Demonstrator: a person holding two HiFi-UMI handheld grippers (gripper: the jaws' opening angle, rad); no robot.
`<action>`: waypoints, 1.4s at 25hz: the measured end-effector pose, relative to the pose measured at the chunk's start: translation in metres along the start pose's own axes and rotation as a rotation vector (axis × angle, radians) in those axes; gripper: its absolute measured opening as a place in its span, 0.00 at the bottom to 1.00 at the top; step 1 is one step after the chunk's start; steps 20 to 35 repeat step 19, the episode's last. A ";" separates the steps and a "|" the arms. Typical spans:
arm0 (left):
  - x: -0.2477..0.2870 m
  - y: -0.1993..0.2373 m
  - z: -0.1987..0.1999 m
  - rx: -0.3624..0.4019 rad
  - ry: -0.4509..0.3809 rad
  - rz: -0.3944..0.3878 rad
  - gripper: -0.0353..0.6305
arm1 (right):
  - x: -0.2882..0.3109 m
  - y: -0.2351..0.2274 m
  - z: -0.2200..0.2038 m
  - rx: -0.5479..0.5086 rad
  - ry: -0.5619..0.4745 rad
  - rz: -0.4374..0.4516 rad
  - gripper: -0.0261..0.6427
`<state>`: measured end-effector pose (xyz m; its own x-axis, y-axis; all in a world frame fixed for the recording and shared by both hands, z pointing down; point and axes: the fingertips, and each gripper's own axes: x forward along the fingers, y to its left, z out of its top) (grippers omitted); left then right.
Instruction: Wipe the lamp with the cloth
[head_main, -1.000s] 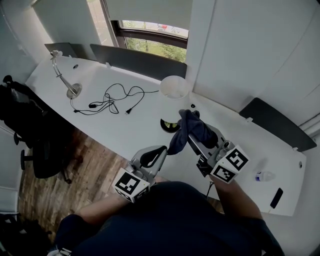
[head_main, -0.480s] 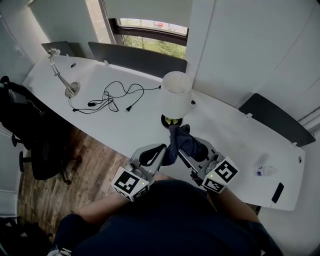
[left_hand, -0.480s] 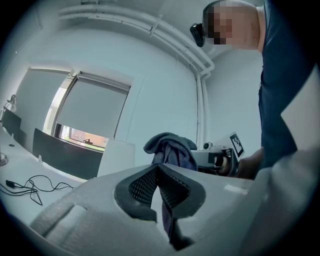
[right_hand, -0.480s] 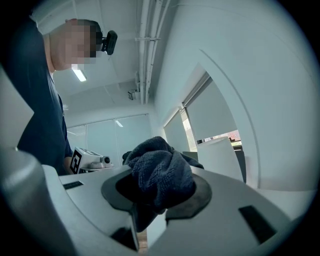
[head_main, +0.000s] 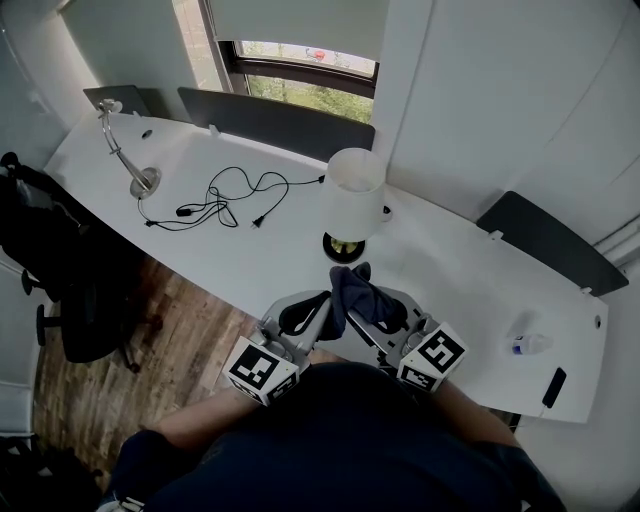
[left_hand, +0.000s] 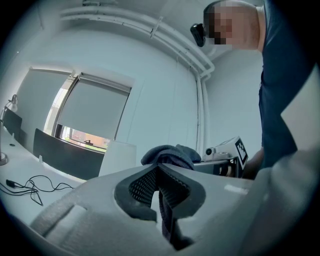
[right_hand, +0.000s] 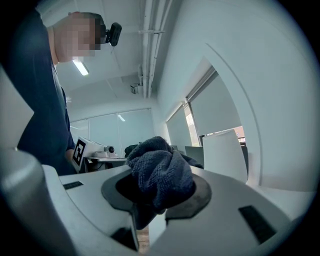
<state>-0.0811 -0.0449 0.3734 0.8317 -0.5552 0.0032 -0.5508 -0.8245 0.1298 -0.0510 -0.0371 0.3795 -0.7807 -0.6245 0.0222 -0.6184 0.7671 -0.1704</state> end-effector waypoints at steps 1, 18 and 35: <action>0.000 0.000 0.000 0.003 -0.001 -0.001 0.06 | 0.000 0.000 0.000 0.003 0.001 -0.001 0.23; -0.003 -0.002 -0.001 0.006 0.006 -0.006 0.06 | -0.001 0.002 -0.001 -0.020 0.010 0.011 0.23; -0.003 -0.002 -0.001 0.013 0.004 -0.007 0.06 | -0.002 0.002 -0.001 -0.023 0.010 0.012 0.23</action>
